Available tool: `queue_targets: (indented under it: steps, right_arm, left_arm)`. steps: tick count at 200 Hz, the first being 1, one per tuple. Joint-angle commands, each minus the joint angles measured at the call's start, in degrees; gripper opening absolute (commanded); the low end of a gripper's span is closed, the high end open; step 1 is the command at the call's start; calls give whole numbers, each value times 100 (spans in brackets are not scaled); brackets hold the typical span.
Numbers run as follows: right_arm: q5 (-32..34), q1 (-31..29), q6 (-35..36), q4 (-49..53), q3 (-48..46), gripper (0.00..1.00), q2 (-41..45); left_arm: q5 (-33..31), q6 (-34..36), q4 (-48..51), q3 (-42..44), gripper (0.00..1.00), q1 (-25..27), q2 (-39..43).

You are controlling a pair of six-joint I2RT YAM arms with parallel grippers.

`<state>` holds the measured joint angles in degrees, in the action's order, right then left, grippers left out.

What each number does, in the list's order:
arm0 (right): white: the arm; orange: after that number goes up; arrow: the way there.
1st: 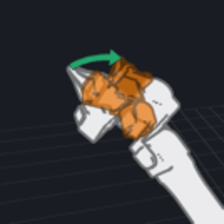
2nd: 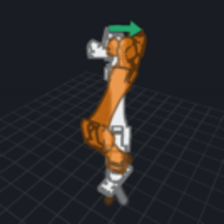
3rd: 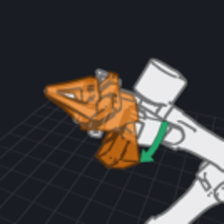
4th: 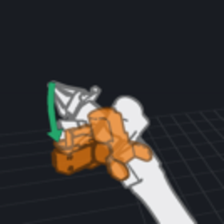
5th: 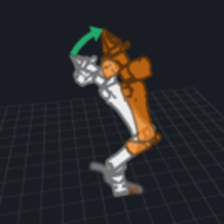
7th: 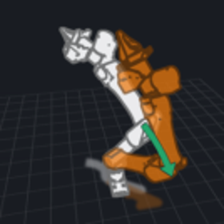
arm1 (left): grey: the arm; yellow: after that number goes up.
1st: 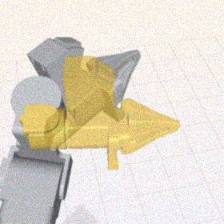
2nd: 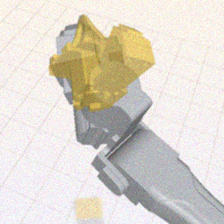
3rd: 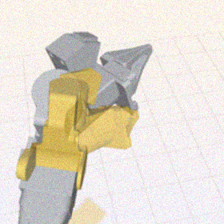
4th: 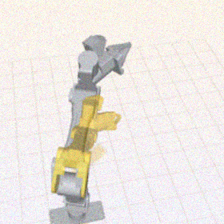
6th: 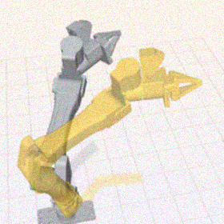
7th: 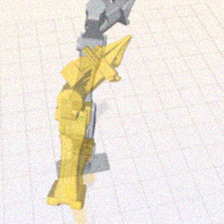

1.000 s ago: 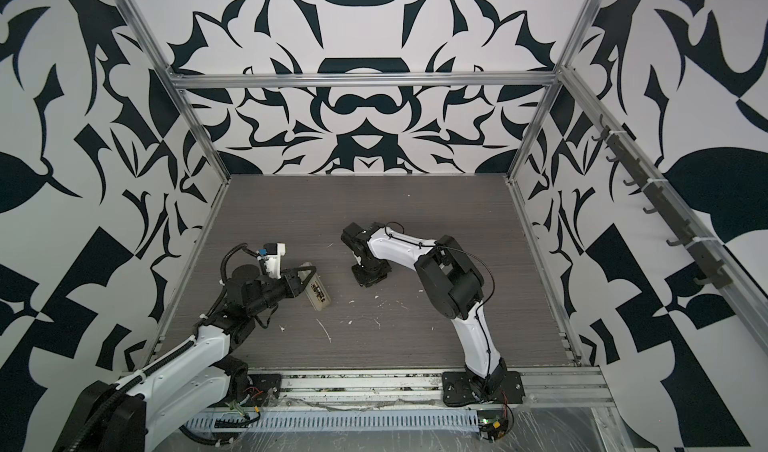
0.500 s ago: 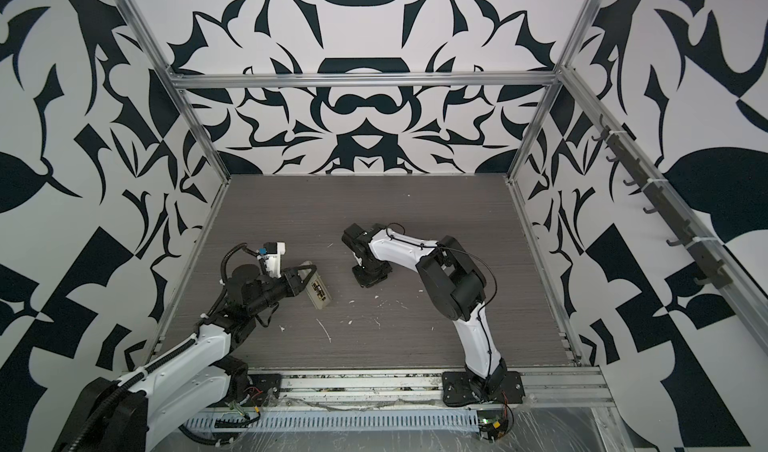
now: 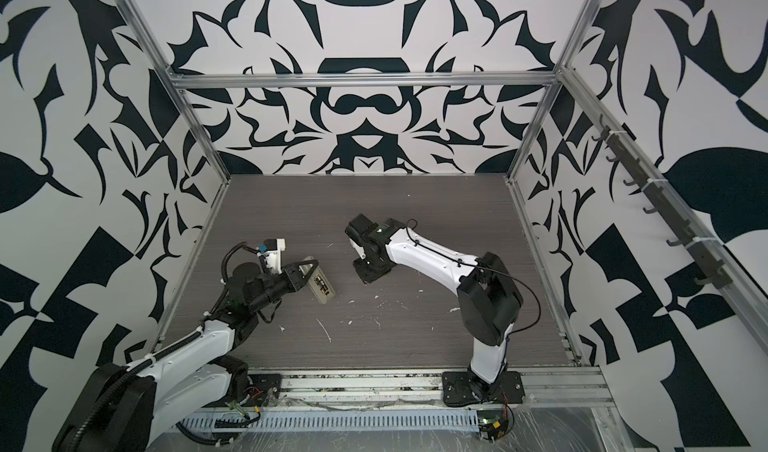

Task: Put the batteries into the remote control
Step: 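Close the right gripper on the beige battery cover and lift it, then carry the cover with the right gripper onto the remote's battery compartment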

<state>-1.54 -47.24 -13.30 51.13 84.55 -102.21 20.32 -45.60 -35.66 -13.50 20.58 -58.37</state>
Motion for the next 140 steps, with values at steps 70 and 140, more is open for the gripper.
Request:
queue_targets:
  steps: [70,140]
  right_arm:
    - [-358,-677,384,1482,1753,14,75]
    - [-368,-922,592,1724,2811,13,-647]
  left_arm:
    - [55,-517,-917,15,0,-26,-41]
    - [43,-943,-1544,254,0,-19,-184]
